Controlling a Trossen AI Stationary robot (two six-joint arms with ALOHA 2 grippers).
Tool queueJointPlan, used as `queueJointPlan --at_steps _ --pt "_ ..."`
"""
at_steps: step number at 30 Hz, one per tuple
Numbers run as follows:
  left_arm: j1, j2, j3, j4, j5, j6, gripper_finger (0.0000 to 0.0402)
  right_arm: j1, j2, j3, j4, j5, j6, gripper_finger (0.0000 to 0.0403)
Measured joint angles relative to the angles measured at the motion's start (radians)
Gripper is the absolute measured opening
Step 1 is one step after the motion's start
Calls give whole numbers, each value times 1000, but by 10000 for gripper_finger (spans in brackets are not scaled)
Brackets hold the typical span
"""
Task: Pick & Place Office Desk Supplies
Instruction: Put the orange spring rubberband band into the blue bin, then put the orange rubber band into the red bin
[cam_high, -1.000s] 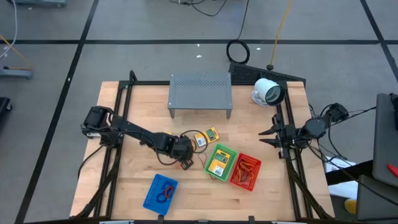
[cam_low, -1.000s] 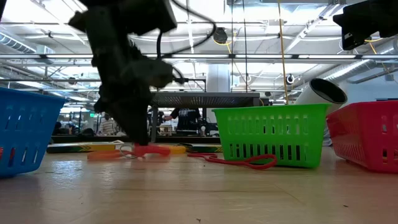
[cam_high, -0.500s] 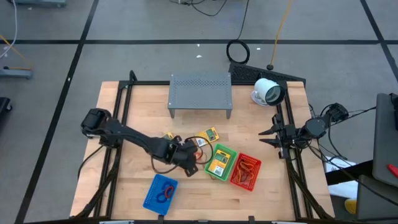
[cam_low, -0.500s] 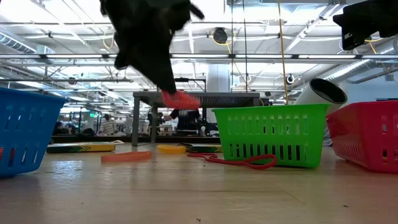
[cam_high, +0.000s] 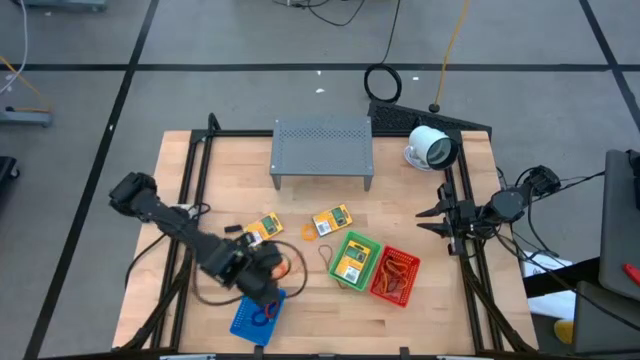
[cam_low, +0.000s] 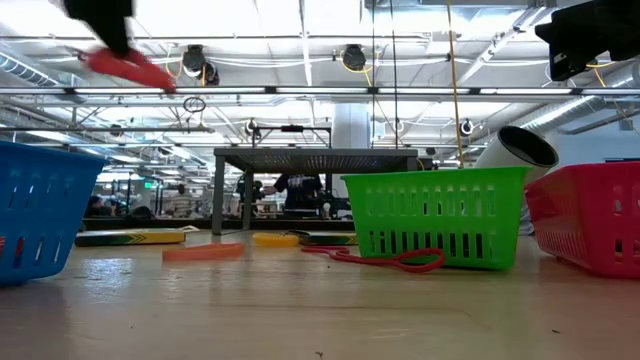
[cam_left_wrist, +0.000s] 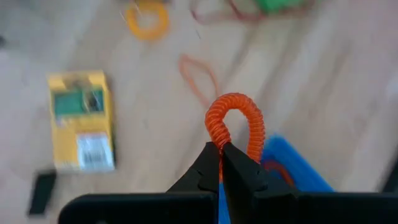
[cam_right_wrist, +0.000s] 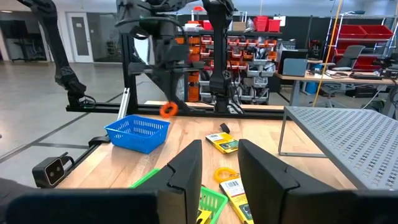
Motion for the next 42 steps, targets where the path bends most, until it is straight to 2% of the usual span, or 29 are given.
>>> queueJointPlan --at_steps 5,10,20,25,35,42 --pt "-69 -14 -3 -45 116 -74 7 0 0 0 0 0 0 95" --pt "-100 -13 -40 -32 153 -129 8 0 0 0 0 0 0 94" --pt "-102 -13 -258 298 239 -181 10 0 0 0 0 0 0 94" --pt "-104 -13 -296 325 240 -223 9 0 0 0 0 0 0 96" --pt "-103 -13 -318 323 219 -240 112 0 0 0 0 0 0 96" --pt "-100 -13 -318 325 201 -254 162 0 0 0 0 0 0 95"
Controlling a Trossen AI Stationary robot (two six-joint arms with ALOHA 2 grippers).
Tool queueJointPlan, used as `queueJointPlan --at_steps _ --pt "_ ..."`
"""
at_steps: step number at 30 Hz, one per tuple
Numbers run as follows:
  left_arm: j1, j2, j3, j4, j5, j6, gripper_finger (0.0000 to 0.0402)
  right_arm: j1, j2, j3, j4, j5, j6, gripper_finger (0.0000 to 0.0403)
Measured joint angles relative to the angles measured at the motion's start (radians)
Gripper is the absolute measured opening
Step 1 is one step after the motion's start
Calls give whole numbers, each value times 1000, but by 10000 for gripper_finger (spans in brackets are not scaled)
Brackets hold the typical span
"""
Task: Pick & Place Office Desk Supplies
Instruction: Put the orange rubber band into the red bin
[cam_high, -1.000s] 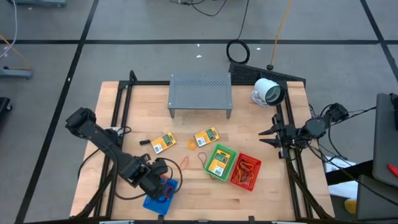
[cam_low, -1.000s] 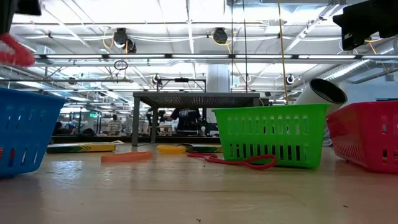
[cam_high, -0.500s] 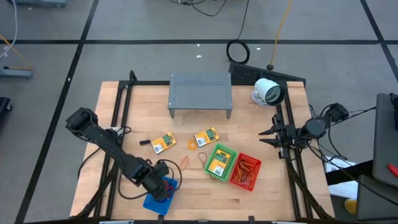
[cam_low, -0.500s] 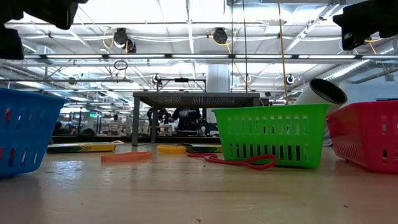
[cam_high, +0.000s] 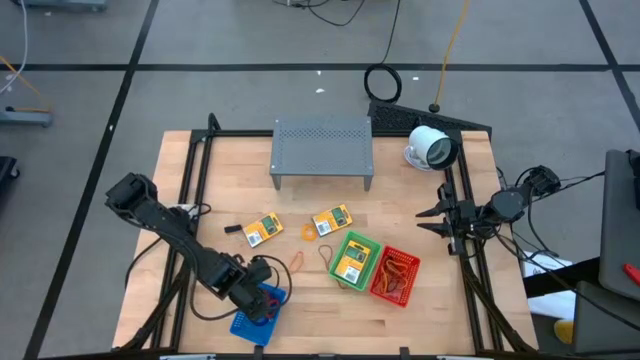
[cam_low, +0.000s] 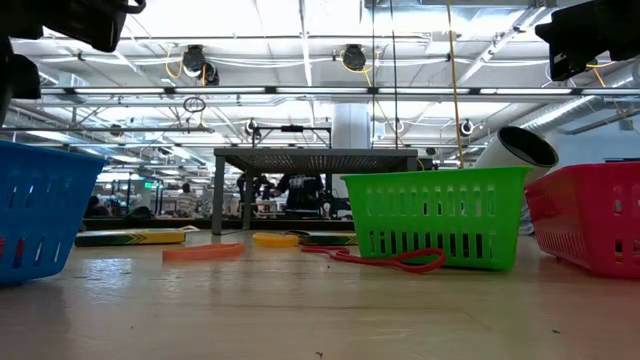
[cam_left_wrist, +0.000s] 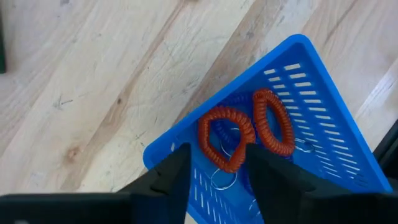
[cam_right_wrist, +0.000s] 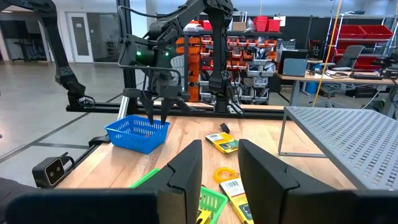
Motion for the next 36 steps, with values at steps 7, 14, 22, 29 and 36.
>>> queueJointPlan --at_steps 7,14,22,29,36 --pt "45 0 25 50 -20 44 172 0 0 0 0 0 0 94" --pt "154 0 102 39 -121 171 172 0 0 0 0 0 0 94" --pt "342 93 122 38 -104 198 173 0 0 0 0 0 0 95" --pt "403 190 131 132 -68 204 172 0 0 0 0 0 0 95" --pt "382 303 334 -49 -32 222 172 0 0 0 0 0 0 94"
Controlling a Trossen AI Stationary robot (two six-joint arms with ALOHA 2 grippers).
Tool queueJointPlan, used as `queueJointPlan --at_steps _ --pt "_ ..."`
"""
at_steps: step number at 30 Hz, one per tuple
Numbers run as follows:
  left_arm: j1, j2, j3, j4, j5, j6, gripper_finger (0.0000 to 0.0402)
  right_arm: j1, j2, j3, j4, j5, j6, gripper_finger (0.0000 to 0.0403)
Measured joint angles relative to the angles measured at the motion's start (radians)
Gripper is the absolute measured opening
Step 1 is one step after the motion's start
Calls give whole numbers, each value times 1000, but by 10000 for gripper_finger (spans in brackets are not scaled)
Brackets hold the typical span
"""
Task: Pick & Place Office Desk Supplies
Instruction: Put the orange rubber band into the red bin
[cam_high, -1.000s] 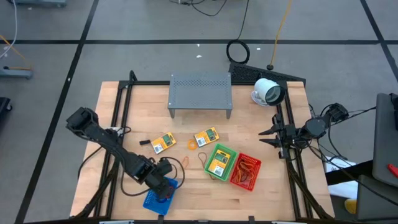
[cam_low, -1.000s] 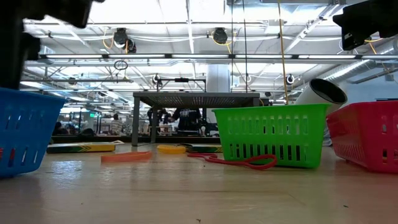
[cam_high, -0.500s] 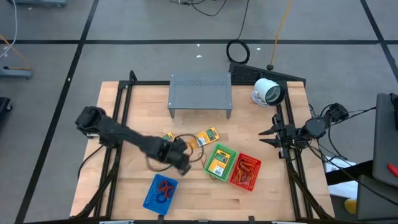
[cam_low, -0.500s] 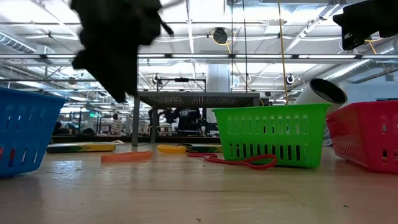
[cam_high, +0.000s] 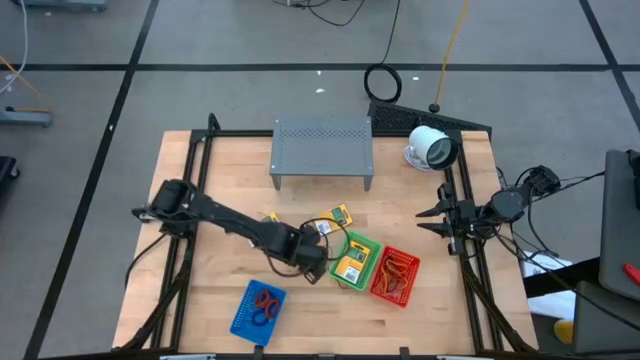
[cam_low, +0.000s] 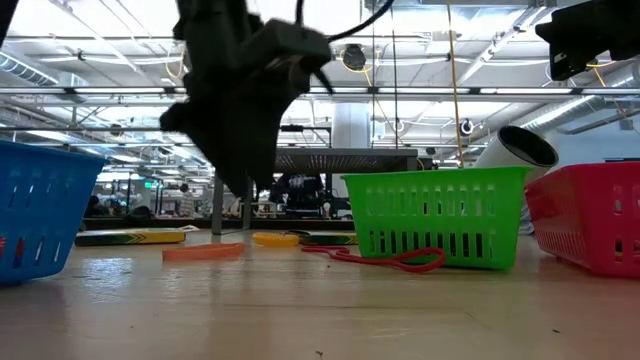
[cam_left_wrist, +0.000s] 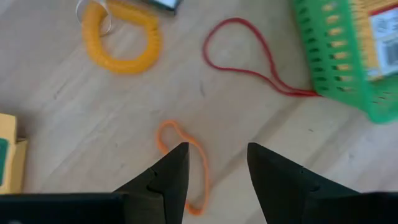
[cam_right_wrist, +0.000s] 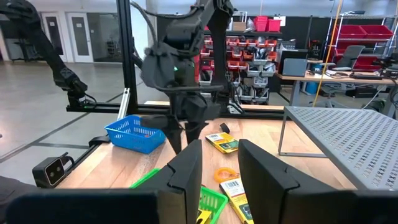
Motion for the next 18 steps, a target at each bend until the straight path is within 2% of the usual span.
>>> queueJointPlan --at_steps 5,9,18 --pt "1 55 118 -172 -33 13 172 0 0 0 0 0 0 95" --pt "3 57 97 -199 -38 -14 172 0 0 0 0 0 0 94" --pt "2 57 30 -189 33 -58 172 0 0 0 0 0 0 94"
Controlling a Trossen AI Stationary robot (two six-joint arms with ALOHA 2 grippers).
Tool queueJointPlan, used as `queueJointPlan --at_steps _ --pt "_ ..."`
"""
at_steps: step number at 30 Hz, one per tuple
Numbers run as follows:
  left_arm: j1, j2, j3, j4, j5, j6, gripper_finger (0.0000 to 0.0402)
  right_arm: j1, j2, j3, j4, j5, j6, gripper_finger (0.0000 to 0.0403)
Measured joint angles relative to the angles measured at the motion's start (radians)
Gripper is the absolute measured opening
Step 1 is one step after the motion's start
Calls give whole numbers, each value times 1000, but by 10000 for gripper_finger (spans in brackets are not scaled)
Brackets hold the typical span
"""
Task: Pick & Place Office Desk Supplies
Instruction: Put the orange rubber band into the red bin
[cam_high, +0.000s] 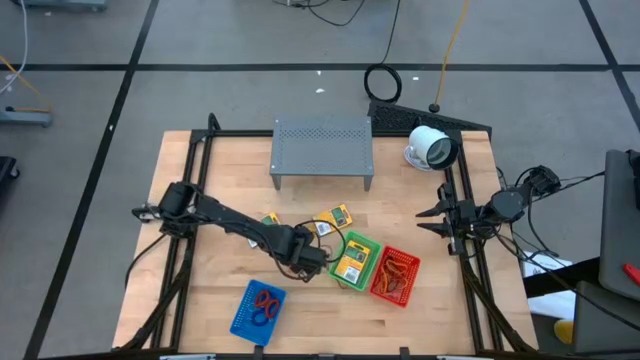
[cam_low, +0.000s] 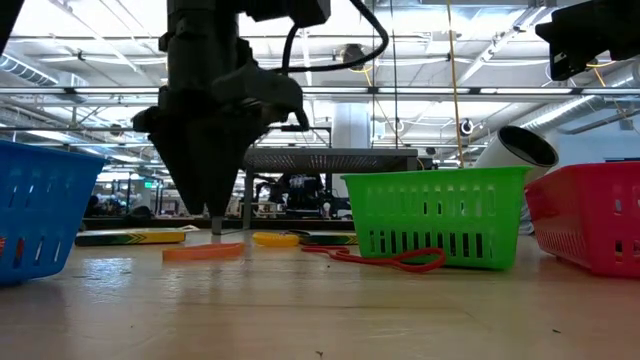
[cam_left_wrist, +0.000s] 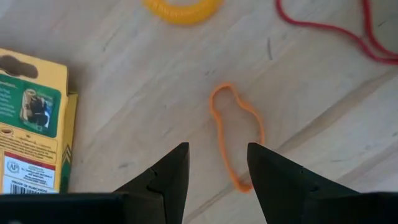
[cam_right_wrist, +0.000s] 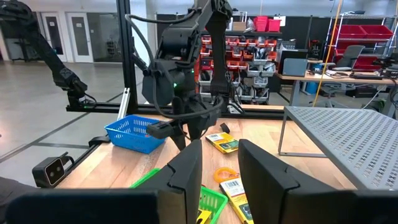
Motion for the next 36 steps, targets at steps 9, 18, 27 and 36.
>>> queueJointPlan --at_steps 9,18,27,36 --pt "8 0 -76 104 53 1 172 0 0 0 0 0 0 94" --pt "11 0 -128 176 86 -9 172 0 0 0 0 0 0 94" --pt "11 -5 -150 215 101 2 172 0 0 0 0 0 0 94" --pt "-11 -3 -151 195 29 -14 128 0 0 0 0 0 0 94"
